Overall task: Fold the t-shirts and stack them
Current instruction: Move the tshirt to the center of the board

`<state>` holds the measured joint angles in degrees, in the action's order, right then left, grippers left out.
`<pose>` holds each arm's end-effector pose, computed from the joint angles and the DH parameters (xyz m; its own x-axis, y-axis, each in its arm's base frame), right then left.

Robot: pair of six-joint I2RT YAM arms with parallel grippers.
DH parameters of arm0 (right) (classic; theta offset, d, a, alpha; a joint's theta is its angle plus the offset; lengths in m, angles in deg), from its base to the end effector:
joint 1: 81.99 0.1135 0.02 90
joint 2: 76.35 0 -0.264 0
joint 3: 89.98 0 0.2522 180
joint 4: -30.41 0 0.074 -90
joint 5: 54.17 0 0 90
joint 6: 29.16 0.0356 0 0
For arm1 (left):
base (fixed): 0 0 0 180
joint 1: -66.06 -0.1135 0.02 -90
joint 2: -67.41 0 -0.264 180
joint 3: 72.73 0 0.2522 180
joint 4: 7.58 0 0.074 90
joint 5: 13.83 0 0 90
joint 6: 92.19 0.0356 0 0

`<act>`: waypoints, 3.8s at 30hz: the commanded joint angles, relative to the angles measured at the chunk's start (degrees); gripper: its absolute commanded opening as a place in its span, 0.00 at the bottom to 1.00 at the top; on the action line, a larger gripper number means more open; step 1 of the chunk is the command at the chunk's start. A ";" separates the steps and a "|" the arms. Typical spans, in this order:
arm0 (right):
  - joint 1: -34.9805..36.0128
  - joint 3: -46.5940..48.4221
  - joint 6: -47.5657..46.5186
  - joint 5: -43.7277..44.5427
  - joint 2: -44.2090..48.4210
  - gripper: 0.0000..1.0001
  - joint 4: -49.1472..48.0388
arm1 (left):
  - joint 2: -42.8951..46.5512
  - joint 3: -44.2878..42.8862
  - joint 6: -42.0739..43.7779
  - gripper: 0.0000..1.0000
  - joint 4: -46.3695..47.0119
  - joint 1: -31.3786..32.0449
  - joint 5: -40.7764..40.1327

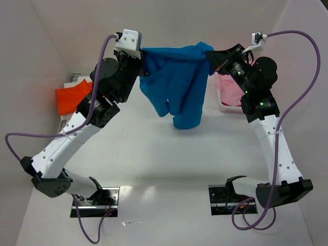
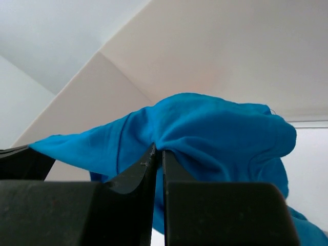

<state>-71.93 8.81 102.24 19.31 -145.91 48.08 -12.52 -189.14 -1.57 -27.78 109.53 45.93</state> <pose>0.2482 0.0543 0.5057 -0.1441 0.6183 -0.7726 -0.4619 0.6484 0.6052 0.2135 -0.1777 0.5527 0.2061 -0.1825 -0.9614 0.2413 0.9616 -0.1308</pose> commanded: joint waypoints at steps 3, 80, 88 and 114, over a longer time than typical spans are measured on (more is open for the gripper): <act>-1.42 -2.85 -3.12 -0.77 1.53 0.09 -8.57 | 5.83 -3.32 3.30 0.00 6.00 -2.51 -7.47; 26.86 29.52 -20.30 9.53 -46.21 0.84 9.53 | 38.88 39.11 -31.24 0.00 -23.34 -2.51 17.49; 25.09 21.68 -18.90 18.20 -38.46 1.00 5.67 | 40.55 39.11 -38.34 0.00 -29.24 -2.51 7.44; 24.66 19.45 -24.35 13.32 -56.94 1.00 8.21 | 45.12 42.36 -45.53 0.00 -37.07 -2.51 12.31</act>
<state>-49.78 19.61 79.93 33.66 -199.02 57.35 33.96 -146.74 -47.44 -65.76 107.03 57.67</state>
